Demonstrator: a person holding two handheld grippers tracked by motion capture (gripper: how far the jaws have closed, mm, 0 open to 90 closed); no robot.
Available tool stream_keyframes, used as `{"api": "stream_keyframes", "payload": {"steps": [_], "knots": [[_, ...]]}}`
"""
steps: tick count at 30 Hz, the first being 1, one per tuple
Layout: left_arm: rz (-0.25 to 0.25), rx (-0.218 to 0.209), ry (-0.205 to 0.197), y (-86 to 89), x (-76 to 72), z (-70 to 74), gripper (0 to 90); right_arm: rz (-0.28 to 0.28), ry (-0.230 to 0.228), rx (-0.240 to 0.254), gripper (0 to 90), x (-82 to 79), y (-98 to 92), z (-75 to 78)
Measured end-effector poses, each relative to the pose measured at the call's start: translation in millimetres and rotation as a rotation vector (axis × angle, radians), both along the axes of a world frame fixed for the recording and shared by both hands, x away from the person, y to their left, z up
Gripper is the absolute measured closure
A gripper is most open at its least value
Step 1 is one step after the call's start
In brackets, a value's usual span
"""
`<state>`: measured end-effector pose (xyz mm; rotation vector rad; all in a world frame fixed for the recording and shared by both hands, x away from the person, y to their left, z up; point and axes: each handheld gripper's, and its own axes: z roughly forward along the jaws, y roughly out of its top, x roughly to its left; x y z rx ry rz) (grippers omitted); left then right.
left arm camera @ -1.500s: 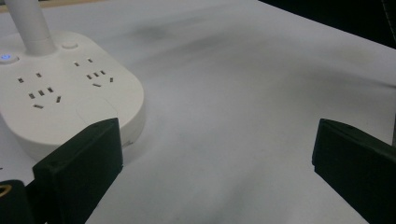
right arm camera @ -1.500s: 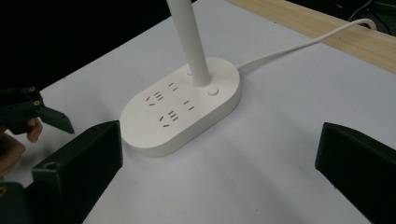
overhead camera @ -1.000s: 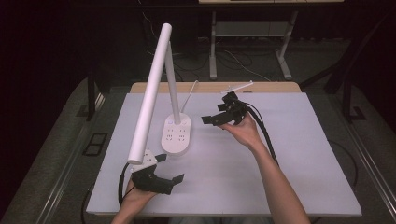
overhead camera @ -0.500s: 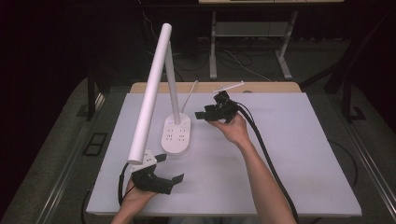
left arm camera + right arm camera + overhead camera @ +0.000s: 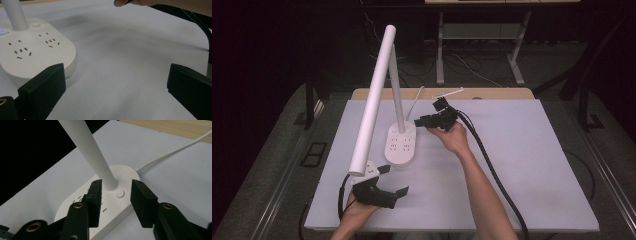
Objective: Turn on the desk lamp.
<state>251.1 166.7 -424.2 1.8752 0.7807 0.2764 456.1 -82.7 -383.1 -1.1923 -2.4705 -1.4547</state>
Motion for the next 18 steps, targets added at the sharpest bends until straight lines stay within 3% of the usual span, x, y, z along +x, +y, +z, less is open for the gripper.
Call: {"api": "stream_keyframes", "payload": {"steps": [6,13,18], "knots": [[0.0,-0.001,0.0,0.2,0.1,0.0,0.9,0.007,0.011,0.019,71.5,4.0,8.6,-5.7],[-0.003,-0.001,-0.003,0.3,0.2,0.4,1.0,-0.01,0.031,0.076,84.8,9.4,12.4,-15.6],[-0.005,-0.001,-0.003,-0.1,0.7,0.1,1.0,-0.004,0.033,0.077,89.5,13.1,15.6,-24.1]]}}
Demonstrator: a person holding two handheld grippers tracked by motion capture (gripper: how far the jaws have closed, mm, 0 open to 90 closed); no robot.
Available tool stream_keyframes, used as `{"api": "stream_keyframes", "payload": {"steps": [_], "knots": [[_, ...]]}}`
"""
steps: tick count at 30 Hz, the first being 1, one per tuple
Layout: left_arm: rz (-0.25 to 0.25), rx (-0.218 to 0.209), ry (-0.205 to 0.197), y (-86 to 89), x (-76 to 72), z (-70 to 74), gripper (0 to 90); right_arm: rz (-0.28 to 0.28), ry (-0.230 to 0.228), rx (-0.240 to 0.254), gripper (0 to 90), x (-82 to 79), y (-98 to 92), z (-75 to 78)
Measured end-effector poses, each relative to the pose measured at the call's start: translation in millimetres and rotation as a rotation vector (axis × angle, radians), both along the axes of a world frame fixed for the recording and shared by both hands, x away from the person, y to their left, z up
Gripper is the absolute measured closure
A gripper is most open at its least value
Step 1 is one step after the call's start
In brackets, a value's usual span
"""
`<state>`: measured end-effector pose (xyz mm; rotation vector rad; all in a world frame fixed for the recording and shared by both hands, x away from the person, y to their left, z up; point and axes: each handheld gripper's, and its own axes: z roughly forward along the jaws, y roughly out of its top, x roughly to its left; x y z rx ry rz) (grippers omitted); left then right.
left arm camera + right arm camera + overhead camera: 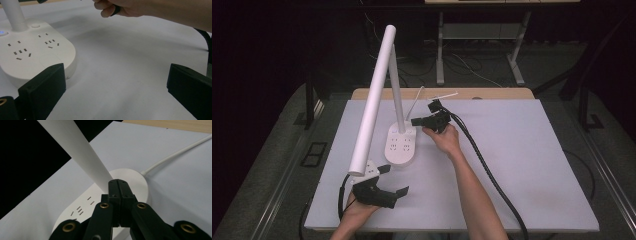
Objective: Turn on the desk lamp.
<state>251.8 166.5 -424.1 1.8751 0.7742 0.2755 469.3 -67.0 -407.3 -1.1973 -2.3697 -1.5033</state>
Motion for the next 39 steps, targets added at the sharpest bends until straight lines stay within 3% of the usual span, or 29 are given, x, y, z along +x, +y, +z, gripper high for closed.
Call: {"api": "stream_keyframes", "payload": {"steps": [9,22,39], "knots": [[-0.002,0.001,-0.001,-0.3,0.3,-0.1,1.3,-0.008,0.023,0.025,89.5,5.8,2.8,-13.3],[-0.007,0.005,-0.001,-0.8,1.2,-0.4,1.3,-0.007,0.043,0.014,89.6,8.5,11.9,-33.1],[-0.013,0.014,0.006,-1.7,1.0,-1.1,1.4,-0.004,0.035,0.014,89.9,9.6,12.8,-38.0]]}}
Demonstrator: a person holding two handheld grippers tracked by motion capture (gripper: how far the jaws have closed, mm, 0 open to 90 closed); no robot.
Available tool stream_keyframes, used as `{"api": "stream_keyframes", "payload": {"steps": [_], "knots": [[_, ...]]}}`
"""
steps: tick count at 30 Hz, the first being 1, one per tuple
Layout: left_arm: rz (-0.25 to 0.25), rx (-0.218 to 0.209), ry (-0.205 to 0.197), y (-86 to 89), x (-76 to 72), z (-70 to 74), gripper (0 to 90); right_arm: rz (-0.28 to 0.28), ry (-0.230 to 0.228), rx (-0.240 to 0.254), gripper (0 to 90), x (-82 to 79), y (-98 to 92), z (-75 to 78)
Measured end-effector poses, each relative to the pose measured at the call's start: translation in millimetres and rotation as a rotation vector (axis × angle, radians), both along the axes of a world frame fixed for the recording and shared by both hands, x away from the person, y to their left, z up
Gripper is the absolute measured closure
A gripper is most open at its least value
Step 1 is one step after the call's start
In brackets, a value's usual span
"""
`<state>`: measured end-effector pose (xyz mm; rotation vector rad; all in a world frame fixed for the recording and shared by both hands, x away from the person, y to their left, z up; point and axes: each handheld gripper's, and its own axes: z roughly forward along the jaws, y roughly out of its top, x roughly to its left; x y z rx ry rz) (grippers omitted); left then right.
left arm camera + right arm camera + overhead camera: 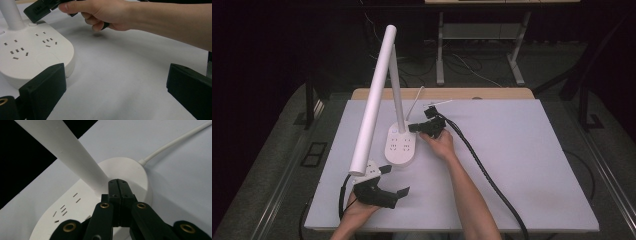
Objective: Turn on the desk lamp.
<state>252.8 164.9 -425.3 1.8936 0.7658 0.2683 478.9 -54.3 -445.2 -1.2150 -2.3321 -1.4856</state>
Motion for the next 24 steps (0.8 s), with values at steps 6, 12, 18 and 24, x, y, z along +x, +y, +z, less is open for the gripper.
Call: {"api": "stream_keyframes", "payload": {"steps": [6,12,18,24], "knots": [[-0.004,0.006,0.0,-1.4,-0.5,-0.5,1.5,-0.009,-0.006,-0.023,90.0,-1.7,1.2,1.0],[-0.005,0.006,0.001,-1.5,-0.5,-0.5,1.7,-0.017,-0.022,-0.045,90.0,-2.9,3.0,1.7],[-0.009,0.009,0.003,-1.3,-0.3,-0.6,1.7,-0.018,-0.046,-0.068,90.0,-4.0,5.0,3.9],[-0.012,0.013,0.011,0.0,0.8,-1.0,1.7,-0.019,-0.039,-0.062,90.0,-3.8,3.8,6.4]]}}
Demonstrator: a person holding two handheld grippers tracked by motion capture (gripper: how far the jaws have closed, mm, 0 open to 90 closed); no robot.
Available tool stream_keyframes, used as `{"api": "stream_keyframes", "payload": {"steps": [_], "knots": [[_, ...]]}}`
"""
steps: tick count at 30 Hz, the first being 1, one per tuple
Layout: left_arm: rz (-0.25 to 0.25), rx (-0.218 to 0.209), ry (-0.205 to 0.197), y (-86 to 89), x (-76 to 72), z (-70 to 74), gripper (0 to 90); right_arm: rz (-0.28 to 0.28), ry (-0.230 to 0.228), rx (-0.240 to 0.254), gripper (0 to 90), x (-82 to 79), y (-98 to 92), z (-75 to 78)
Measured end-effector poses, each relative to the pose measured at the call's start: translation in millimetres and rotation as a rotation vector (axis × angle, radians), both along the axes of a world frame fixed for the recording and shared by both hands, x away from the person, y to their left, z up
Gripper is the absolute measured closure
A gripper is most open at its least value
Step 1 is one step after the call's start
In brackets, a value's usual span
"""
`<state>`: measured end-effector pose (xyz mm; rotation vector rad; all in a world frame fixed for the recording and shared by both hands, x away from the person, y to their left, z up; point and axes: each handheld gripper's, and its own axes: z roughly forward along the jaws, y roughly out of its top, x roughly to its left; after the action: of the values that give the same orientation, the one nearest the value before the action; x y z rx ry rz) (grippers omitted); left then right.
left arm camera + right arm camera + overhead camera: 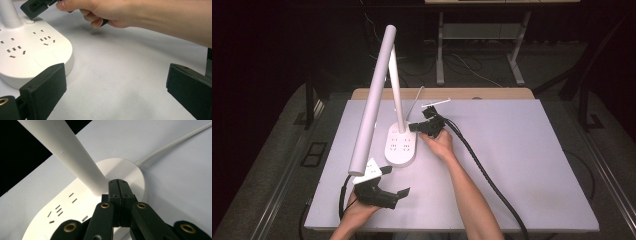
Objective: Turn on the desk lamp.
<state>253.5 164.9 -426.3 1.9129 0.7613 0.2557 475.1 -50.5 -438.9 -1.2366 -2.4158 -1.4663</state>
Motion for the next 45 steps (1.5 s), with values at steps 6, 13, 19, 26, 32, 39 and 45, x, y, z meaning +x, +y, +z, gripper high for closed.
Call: {"api": "stream_keyframes", "payload": {"steps": [6,13,19,26,32,39,45], "knots": [[0.003,-0.006,-0.001,-0.1,-0.1,0.1,1.7,0.013,-0.014,-0.012,90.0,-2.6,-4.6,9.1],[0.003,-0.007,-0.001,-0.2,-0.1,0.1,1.8,0.049,-0.047,-0.035,90.0,-8.1,-12.1,27.8],[0.004,-0.007,0.001,-0.3,0.2,-0.1,1.8,0.072,-0.084,-0.065,90.0,-15.3,-22.0,46.1],[0.004,-0.005,-0.001,-0.3,0.4,-0.2,1.8,0.074,-0.107,-0.072,89.9,-27.3,-39.6,63.0],[0.003,0.002,-0.004,-0.2,0.4,-0.2,1.8,0.072,-0.139,-0.086,83.7,-40.2,-62.2,76.2],[0.01,-0.006,-0.001,-0.6,0.7,-0.6,1.8,0.053,-0.15,-0.098,54.1,-56.5,-84.8,86.0],[0.012,-0.007,0.001,-1.1,0.5,-0.7,1.8,0.027,-0.167,-0.101,22.5,-71.9,-106.7,87.5]]}}
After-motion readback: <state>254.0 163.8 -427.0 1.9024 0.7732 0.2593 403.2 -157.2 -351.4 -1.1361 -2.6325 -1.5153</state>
